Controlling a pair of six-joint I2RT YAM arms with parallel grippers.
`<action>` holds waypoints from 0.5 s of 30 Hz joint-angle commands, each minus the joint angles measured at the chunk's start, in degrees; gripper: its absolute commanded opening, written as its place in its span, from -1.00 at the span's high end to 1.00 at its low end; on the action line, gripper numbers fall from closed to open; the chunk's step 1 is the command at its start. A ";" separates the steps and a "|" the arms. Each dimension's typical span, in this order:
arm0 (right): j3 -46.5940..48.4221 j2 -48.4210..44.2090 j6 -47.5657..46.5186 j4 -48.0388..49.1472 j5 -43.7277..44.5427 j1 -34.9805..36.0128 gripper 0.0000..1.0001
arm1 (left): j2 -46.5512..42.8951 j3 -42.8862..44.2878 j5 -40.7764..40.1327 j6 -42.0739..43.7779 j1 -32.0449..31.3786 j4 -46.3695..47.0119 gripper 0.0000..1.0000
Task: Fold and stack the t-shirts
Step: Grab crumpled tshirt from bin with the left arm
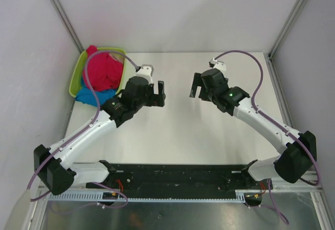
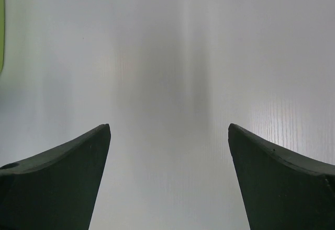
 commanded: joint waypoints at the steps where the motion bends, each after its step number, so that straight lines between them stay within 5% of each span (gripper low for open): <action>1: 1.66 -2.04 0.44 0.31 0.62 0.36 -0.99 | -0.14 3.47 -2.64 1.33 -0.23 0.37 -0.99; 8: 1.27 -2.22 -0.24 0.51 0.80 0.39 -0.99 | 2.25 5.64 -8.50 1.82 1.19 0.29 -0.99; 15: 0.98 -1.12 -0.34 1.18 -0.11 0.46 -0.99 | 13.25 14.37 -14.23 -1.32 13.72 0.04 -0.99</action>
